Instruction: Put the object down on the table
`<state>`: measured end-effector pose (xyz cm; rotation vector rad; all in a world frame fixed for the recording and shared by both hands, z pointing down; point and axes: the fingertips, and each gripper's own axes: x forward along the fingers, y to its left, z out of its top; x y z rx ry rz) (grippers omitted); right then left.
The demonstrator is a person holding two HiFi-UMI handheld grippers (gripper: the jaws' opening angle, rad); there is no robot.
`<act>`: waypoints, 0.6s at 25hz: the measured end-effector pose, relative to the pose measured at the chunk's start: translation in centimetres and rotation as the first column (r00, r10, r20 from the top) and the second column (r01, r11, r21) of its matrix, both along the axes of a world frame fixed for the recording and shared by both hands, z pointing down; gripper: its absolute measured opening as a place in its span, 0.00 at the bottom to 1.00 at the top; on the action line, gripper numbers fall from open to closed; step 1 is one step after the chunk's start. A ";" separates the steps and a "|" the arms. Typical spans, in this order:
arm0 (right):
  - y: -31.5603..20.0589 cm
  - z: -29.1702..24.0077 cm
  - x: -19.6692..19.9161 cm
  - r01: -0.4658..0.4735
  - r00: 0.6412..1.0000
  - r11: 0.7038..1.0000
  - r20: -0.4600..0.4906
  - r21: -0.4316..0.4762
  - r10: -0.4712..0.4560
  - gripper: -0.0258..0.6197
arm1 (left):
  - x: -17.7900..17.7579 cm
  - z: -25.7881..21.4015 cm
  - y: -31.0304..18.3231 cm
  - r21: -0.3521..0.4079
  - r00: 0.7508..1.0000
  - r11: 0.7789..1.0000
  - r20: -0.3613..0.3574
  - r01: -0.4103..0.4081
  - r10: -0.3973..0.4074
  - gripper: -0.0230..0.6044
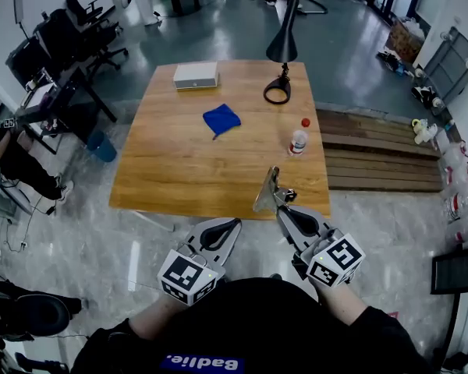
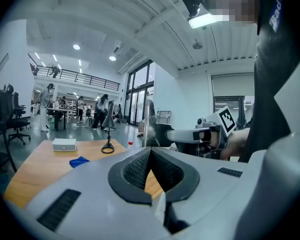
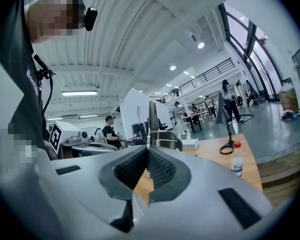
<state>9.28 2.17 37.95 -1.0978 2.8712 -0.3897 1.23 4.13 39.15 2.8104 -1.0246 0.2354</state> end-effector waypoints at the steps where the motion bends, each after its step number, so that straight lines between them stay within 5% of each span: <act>1: -0.1 0.0 0.2 0.006 1.000 1.000 0.004 -0.001 -0.006 0.05 | 0.2 0.0 0.0 0.001 1.000 1.000 0.003 0.007 -0.007 0.05; 15: -1.0 1.7 2.8 0.090 0.995 0.995 0.055 -0.032 -0.088 0.05 | 1.6 1.2 -0.3 0.002 0.991 0.992 0.046 0.126 -0.126 0.05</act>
